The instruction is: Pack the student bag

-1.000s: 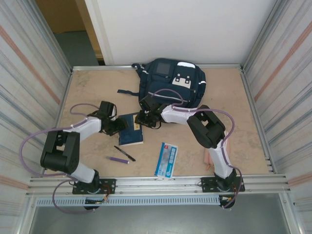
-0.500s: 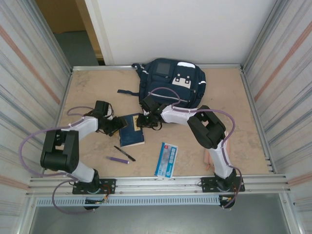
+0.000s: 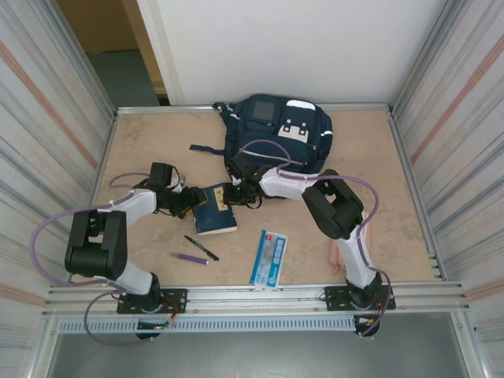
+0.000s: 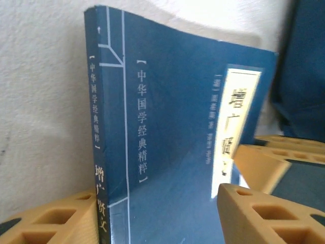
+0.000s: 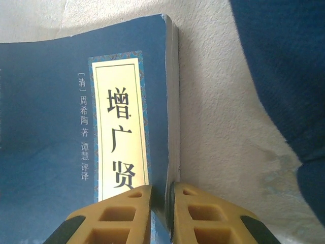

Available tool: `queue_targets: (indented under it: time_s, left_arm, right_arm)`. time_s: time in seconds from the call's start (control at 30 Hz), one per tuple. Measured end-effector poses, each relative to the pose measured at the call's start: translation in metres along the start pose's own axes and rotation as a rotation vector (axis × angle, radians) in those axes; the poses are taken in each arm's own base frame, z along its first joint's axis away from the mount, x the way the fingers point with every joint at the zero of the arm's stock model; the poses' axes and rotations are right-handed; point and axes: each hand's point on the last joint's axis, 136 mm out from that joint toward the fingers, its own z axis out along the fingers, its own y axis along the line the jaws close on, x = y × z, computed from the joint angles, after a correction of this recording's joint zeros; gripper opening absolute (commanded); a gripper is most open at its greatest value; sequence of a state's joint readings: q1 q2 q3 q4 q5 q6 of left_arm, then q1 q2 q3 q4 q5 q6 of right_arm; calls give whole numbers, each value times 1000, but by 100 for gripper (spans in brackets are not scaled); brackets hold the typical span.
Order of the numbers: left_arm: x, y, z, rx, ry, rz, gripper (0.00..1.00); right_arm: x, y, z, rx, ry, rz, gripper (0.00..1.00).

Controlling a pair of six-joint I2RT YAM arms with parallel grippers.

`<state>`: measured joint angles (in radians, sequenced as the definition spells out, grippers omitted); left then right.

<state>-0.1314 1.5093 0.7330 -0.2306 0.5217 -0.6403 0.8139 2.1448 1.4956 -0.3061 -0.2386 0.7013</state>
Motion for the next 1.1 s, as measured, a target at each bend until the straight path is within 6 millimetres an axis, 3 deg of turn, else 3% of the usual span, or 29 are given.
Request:
queue_targets:
  time_s: [0.17, 0.33, 0.4, 0.57, 0.7, 0.77, 0.83, 0.9, 1.0, 1.1]
  left_arm:
    - [0, -24, 0, 112, 13, 21, 45]
    - [1, -22, 3, 115, 13, -9, 11]
    - [1, -21, 3, 110, 12, -14, 3]
    - [-2, -32, -9, 132, -24, 6, 0]
    - [-11, -56, -34, 177, -79, 33, 0]
    - [-16, -71, -52, 205, -128, 51, 0]
    - [-23, -91, -76, 240, -183, 74, 8]
    - [-29, -108, -94, 264, -216, 95, 7]
    - [-37, -128, -114, 299, -255, 124, 4]
    - [-36, -131, -116, 313, -245, 100, 2]
  right_arm:
    - [-2, 8, 0, -45, -1, -8, 14]
    - [-1, 11, 2, -72, -7, -19, 18]
    - [0, 11, 1, -81, -21, -26, 21]
    - [8, 8, -13, -84, -39, -62, 32]
    - [2, 15, -50, -91, -136, -103, 43]
    - [-4, 25, -80, -111, -222, -163, 49]
    - [-9, 38, -117, -130, -339, -272, 57]
    - [-7, 53, -151, -134, -455, -420, 59]
    - [8, 80, -184, -85, -600, -700, 61]
    - [37, 104, -188, -18, -659, -1002, 62]
